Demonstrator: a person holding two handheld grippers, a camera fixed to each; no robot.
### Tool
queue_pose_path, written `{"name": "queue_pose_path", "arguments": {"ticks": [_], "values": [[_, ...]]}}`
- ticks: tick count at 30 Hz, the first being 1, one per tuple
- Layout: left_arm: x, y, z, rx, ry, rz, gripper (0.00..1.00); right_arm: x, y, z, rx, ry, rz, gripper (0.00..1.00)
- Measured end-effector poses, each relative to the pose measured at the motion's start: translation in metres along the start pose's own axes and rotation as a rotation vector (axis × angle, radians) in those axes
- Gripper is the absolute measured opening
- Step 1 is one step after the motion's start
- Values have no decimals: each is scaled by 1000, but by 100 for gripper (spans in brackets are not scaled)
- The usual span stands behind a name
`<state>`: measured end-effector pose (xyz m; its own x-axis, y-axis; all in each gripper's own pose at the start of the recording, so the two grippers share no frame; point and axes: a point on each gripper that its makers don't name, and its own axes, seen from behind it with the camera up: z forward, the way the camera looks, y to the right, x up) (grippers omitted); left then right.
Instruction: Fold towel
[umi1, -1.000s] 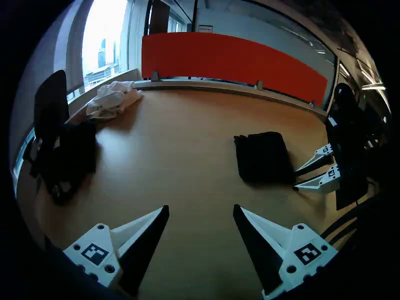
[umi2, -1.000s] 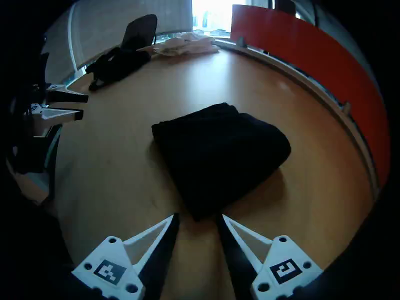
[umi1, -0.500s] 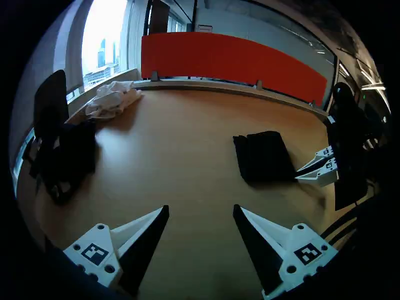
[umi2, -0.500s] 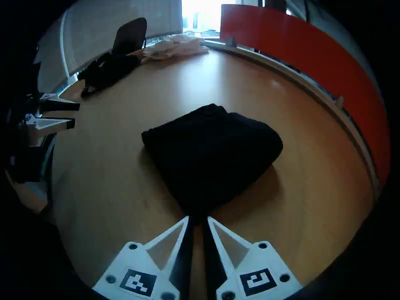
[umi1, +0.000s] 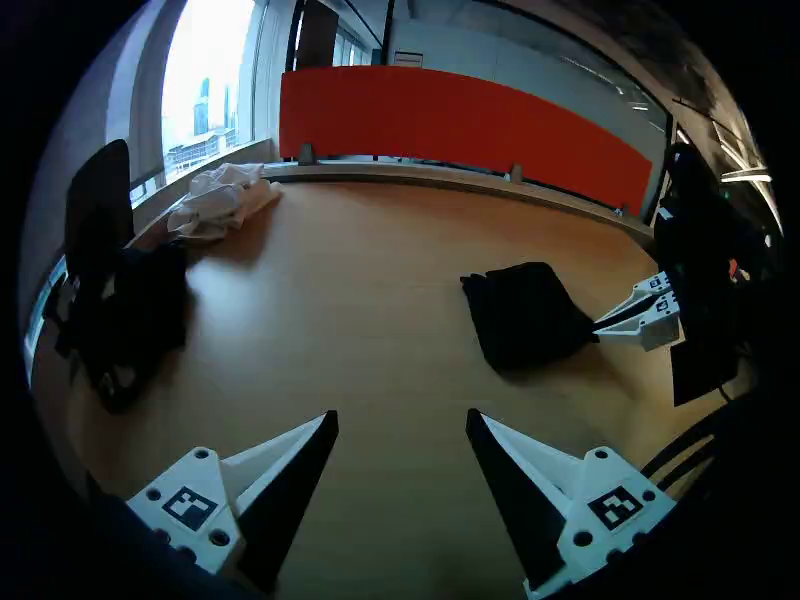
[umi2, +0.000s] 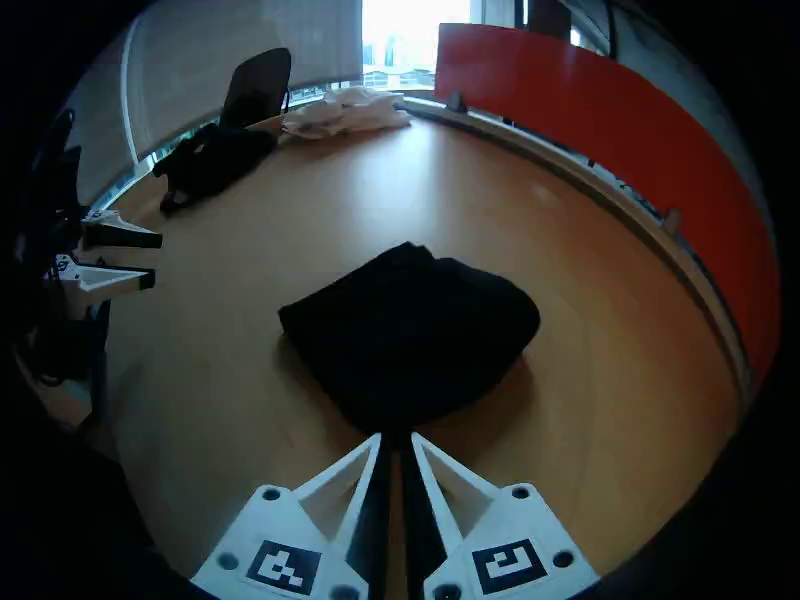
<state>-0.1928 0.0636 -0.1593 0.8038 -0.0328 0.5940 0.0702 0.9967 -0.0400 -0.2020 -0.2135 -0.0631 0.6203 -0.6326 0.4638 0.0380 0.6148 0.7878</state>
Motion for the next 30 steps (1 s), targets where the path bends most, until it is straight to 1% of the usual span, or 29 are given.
{"name": "queue_pose_path", "arguments": {"ticks": [3, 14, 22, 26, 30], "values": [[3, 1, 1, -3, 4, 2, 95, 14, 7, -5, -11, 10, -16, 6], [18, 6, 3, -19, 31, 8, 95, 82, 34, -30, -46, 79, -106, 6], [28, 10, 3, -28, 48, 21, 95, 125, 48, -53, -67, 124, -154, 6], [33, 12, 4, -33, 55, 24, 95, 139, 54, -65, -75, 141, -170, 6], [36, 14, 5, -38, 58, 27, 95, 143, 63, -75, -89, 142, -179, 6]]}}
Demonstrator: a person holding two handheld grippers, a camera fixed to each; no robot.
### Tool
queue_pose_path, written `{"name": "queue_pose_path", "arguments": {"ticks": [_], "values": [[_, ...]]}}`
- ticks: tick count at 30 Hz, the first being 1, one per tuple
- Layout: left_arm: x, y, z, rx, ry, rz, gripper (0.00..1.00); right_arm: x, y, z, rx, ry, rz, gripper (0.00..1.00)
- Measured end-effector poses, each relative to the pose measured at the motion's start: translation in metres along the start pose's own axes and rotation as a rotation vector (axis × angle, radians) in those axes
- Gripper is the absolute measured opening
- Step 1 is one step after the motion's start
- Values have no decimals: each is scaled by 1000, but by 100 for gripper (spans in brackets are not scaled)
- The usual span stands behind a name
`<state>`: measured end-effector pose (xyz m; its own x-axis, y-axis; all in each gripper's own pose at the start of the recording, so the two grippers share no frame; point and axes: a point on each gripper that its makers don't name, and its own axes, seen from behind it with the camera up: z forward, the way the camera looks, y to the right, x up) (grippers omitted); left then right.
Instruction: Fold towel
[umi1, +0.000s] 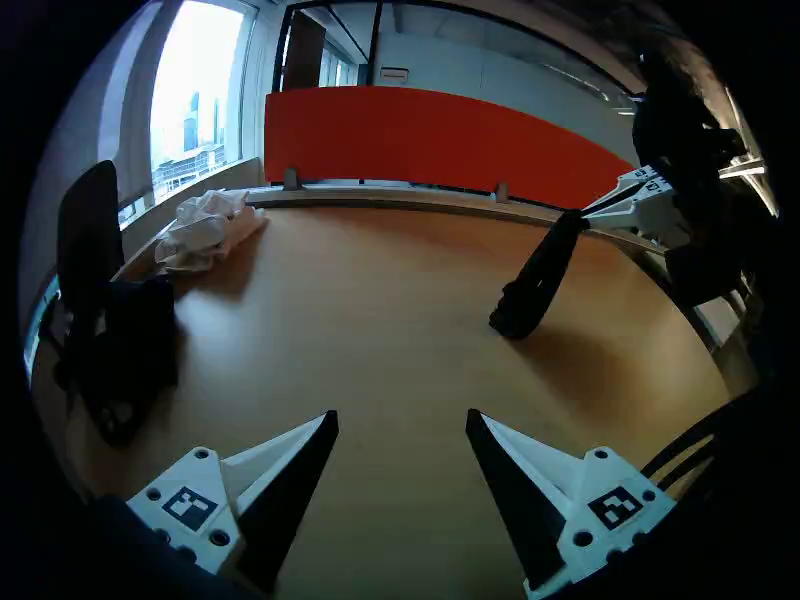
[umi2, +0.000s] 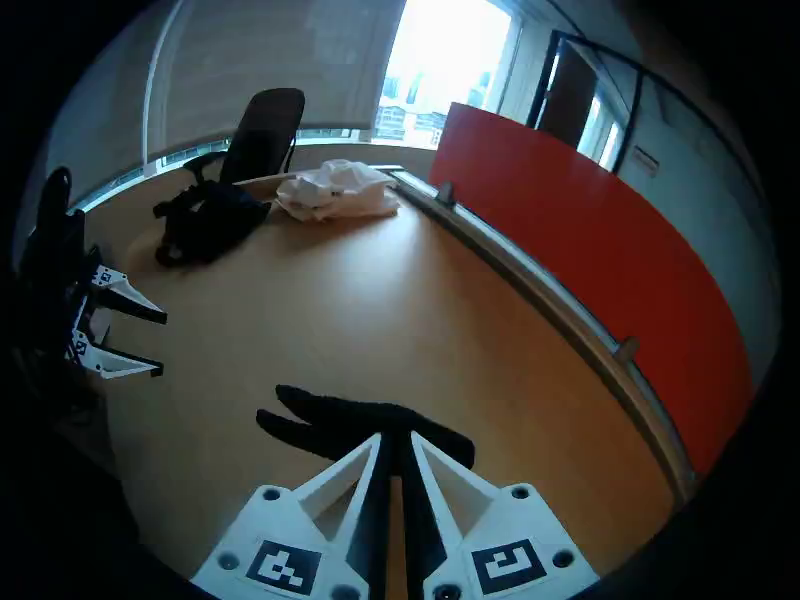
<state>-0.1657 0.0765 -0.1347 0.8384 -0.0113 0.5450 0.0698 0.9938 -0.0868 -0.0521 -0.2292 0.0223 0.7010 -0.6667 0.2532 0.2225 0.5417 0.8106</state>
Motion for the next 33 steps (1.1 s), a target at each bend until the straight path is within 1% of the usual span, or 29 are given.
{"name": "queue_pose_path", "arguments": {"ticks": [8, 15, 23, 33], "values": [[4, 6, 3, -14, 0, 0, 95, -7, 18, -15, -14, -12, 1, 6], [7, 10, 7, -21, -3, 7, 95, -23, 35, -30, -30, -28, 13, 6], [10, 13, 10, -19, -6, 4, 95, -46, 59, -50, -57, -38, 52, 6], [13, 17, 13, -14, -11, 2, 95, -84, 99, -83, -98, -70, 82, 6]]}}
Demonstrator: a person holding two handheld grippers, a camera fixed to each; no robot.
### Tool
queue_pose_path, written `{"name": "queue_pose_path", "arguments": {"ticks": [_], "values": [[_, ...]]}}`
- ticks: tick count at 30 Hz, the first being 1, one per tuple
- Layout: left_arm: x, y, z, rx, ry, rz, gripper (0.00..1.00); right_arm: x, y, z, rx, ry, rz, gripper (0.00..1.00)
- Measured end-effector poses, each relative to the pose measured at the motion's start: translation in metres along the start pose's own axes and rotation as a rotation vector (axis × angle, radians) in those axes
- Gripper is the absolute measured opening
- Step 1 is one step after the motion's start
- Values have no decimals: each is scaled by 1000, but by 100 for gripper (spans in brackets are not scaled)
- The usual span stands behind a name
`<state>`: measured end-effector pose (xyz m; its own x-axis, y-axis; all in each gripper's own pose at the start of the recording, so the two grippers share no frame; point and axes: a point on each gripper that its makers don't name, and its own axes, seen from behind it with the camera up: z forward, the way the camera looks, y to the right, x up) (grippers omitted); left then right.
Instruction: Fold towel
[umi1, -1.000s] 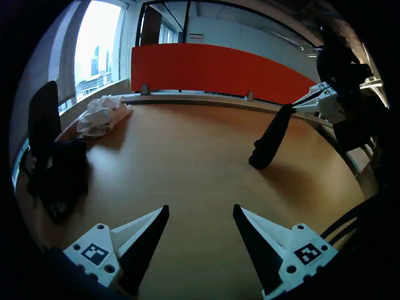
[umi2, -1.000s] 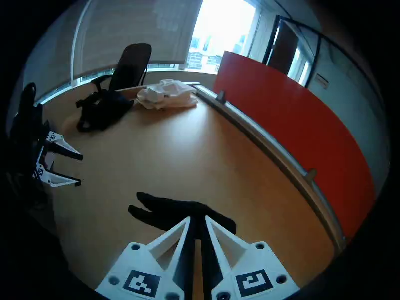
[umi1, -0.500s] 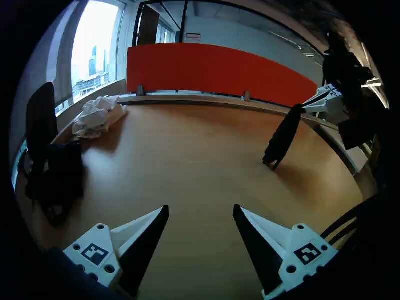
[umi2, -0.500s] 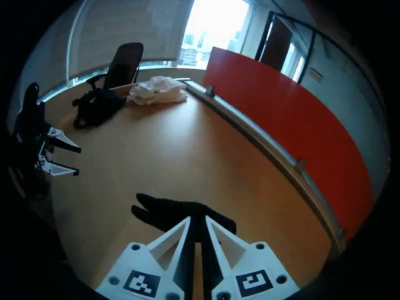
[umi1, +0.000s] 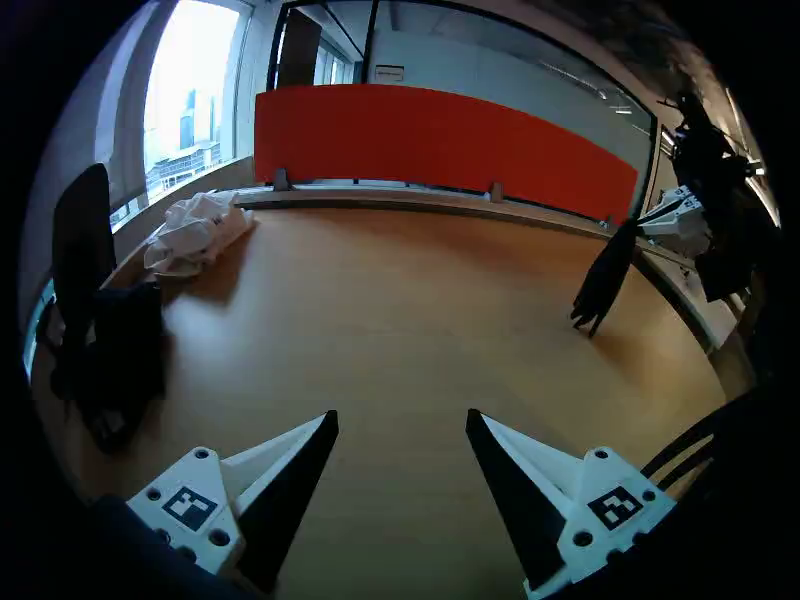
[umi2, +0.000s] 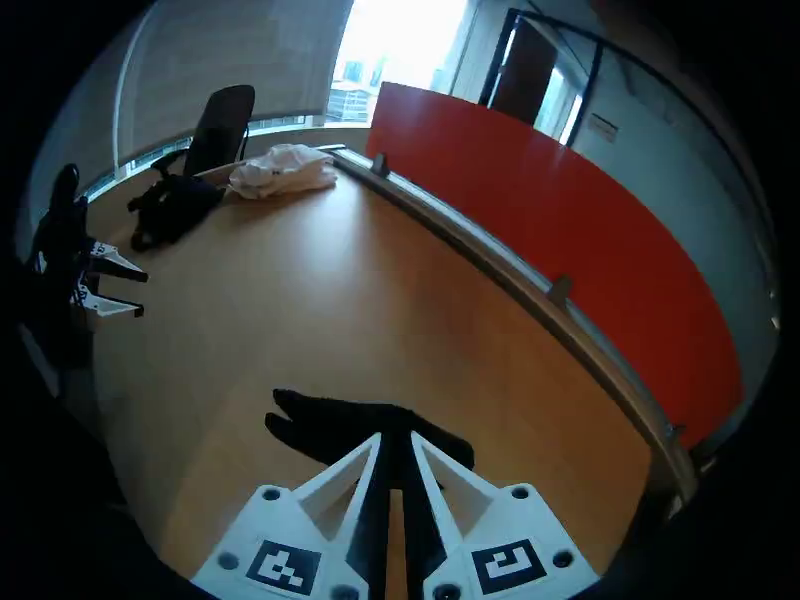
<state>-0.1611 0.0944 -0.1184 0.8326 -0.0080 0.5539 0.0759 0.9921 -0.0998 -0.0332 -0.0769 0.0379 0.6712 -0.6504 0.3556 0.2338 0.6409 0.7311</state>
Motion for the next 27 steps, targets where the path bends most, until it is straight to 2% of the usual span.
{"name": "queue_pose_path", "arguments": {"ticks": [16, 27], "values": [[8, 2, 5, 11, -6, 7, 95, -58, 70, -40, -61, -72, 45, 6], [11, 4, 7, 19, -12, 11, 95, -102, 110, -63, -108, -134, 71, 6]]}}
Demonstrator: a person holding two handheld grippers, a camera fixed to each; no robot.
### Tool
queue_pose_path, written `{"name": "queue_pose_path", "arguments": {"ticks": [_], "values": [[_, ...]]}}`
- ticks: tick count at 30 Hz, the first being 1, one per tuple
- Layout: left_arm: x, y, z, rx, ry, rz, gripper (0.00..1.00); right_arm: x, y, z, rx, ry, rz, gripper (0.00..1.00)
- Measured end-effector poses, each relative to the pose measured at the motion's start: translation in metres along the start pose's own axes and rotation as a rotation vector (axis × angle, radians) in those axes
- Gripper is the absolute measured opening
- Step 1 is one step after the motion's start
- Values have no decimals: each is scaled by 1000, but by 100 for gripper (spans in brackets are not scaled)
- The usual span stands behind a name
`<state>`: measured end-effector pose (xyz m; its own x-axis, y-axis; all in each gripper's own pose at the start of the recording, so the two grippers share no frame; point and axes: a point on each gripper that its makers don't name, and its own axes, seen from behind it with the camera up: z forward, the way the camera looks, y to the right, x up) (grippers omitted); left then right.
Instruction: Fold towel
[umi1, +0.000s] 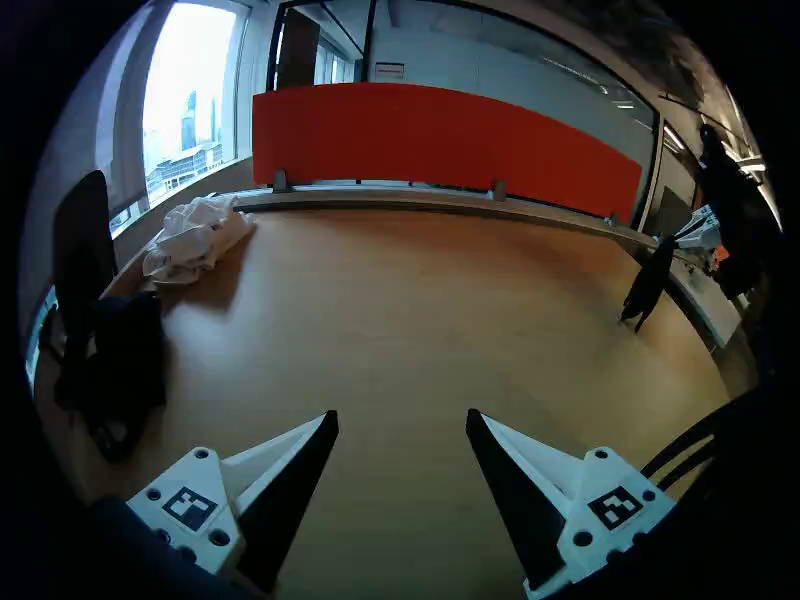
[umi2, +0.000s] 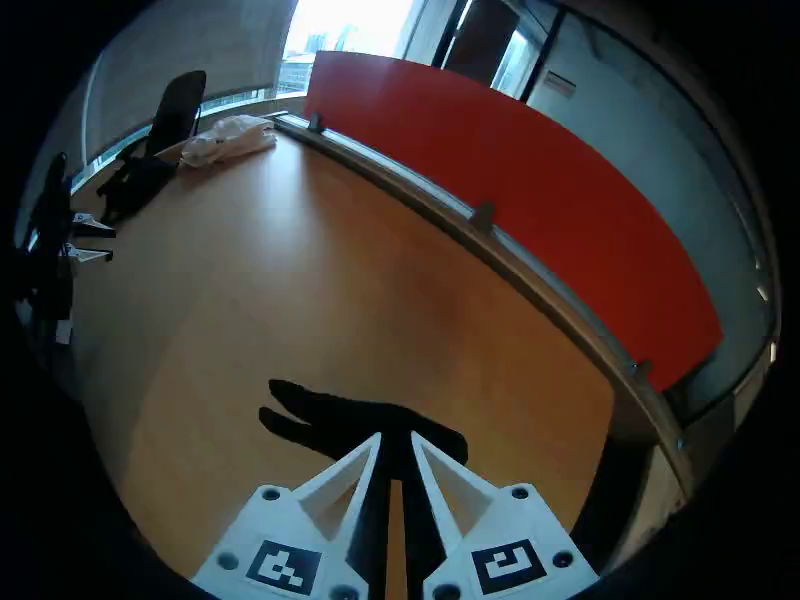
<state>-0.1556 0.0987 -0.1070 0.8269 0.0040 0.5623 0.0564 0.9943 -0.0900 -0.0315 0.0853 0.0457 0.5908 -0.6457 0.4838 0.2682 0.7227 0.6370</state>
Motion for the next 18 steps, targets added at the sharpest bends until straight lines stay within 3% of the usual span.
{"name": "queue_pose_path", "arguments": {"ticks": [18], "values": [[2, 8, 1, 3, -11, 14, 95, -45, 51, -20, -53, -52, 35, 6]]}}
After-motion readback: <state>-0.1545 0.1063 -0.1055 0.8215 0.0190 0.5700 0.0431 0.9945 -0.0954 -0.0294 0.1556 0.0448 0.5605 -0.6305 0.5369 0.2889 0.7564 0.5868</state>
